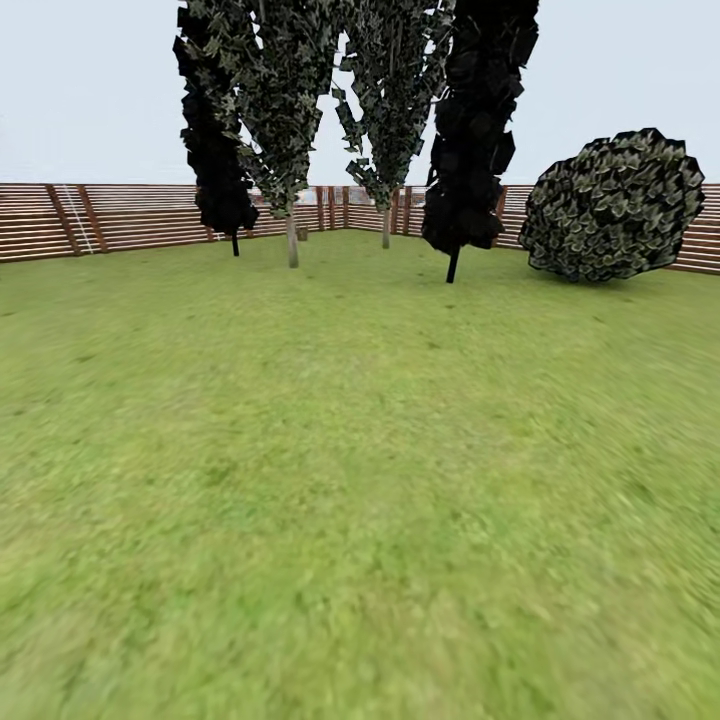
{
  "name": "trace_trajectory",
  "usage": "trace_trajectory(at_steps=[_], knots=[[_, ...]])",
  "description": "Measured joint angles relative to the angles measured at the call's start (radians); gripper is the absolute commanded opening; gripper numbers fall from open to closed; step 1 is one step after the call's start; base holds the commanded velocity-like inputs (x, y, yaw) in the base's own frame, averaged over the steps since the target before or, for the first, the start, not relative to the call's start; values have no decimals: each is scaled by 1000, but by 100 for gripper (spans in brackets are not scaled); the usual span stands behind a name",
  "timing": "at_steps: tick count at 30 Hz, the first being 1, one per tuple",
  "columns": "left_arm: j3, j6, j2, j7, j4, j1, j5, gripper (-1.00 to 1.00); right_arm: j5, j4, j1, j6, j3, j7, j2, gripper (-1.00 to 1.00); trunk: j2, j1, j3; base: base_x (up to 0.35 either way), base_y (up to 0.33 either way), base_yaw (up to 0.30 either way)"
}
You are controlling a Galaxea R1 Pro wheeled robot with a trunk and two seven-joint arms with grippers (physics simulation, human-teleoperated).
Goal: Take the three Easter eggs out of the wicker basket on the lawn in the garden, then place them on the lawn next to a single tree (choose any tree) so that all three eggs are next to the same tree and none are left in the basket.
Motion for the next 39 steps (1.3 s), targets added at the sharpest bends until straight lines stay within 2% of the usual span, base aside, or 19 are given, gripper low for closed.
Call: trace_trajectory(at_steps=[39], knots=[[0,0,1,0,0,0,0,100,0,0,0,0,0,0,0,100,0,0,0,325,0,0]])
